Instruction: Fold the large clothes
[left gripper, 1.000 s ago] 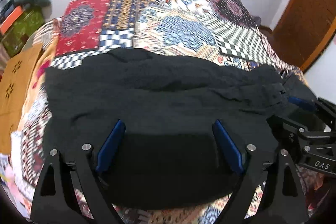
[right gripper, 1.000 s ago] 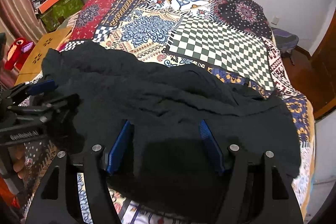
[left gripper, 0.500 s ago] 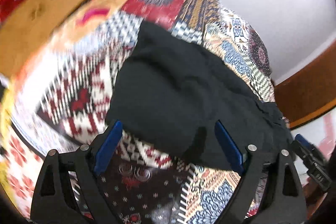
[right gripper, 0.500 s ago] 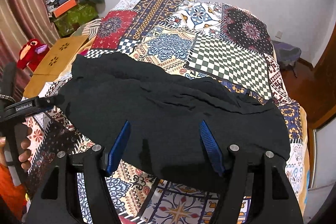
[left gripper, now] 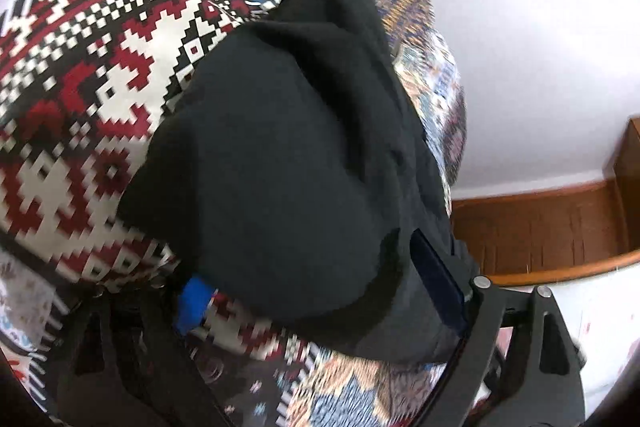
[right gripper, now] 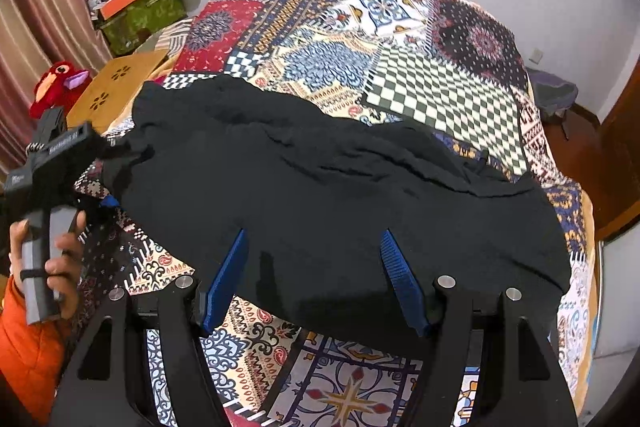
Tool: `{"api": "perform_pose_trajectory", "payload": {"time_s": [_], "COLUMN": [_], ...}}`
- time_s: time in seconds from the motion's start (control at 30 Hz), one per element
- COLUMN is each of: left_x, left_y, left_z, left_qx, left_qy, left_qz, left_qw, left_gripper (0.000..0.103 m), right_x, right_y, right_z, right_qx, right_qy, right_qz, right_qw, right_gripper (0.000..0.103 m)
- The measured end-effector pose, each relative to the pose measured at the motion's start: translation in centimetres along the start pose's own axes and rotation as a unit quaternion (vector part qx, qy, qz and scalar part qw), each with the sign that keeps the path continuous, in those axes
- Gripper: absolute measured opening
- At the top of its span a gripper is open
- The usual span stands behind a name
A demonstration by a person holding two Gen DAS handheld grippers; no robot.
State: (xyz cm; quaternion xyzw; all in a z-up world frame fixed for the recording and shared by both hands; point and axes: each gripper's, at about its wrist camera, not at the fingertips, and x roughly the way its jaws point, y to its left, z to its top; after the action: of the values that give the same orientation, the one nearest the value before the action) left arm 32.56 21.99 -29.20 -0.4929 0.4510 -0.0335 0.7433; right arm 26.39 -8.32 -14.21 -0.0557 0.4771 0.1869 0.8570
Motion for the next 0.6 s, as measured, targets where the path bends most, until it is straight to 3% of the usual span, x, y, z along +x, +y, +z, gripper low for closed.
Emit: {"api": "perform_pose_trajectory", "payload": {"time_s": [0.03, 0.17, 0.2, 0.23, 0.27, 0.33, 0.43, 0.6], "left_x": [0.3, 1.3, 1.4, 1.4, 1.2, 1.0, -0.5, -4.3], "left_y": [-0.1, -1.5, -2.0, -2.7, -3.4, -4.8, -5.5, -7.1], "left_z": [0.1, 0.1, -0.2, -0.5, -0.6, -1.1, -1.3, -1.3], "left_qx": [-0.005, -0.008, -0.006, 0.003, 0.016, 0.045, 0.066, 0.085], "left_qy": [-0.004, -0.025, -0.034, -0.045, -0.054, -0.078, -0.093, -0.098], "left_qz": [-0.004, 0.039, 0.059, 0.092, 0.122, 0.151, 0.141, 0.091], "left_qw": [1.0, 0.9989, 0.9976, 0.9948, 0.9909, 0.9845, 0.9835, 0.9873], "left_gripper": [0.102, 0.102, 0.097, 0.083, 0.076, 0.056, 0.043, 0.038], "right_x": [0.0, -0.3, -0.5, -0.6, -0.8, -1.3, -2.0, -2.8], "right_y": [-0.1, -0.1, 0.0, 0.0, 0.0, 0.1, 0.3, 1.1], "right_z": [0.0, -0.2, -0.3, -0.4, -0.4, -0.4, -0.2, 0.5], "right_qx": [0.005, 0.013, 0.014, 0.015, 0.016, 0.017, 0.019, 0.035], "right_qy": [0.002, 0.004, 0.004, 0.003, 0.003, 0.0, -0.005, -0.024], "right_qz": [0.003, 0.007, 0.006, 0.006, 0.005, 0.003, 0.001, 0.025], "right_qw": [1.0, 1.0, 1.0, 1.0, 1.0, 1.0, 1.0, 0.999], "right_gripper": [0.065, 0.065, 0.065, 0.065, 0.065, 0.065, 0.065, 0.065]}}
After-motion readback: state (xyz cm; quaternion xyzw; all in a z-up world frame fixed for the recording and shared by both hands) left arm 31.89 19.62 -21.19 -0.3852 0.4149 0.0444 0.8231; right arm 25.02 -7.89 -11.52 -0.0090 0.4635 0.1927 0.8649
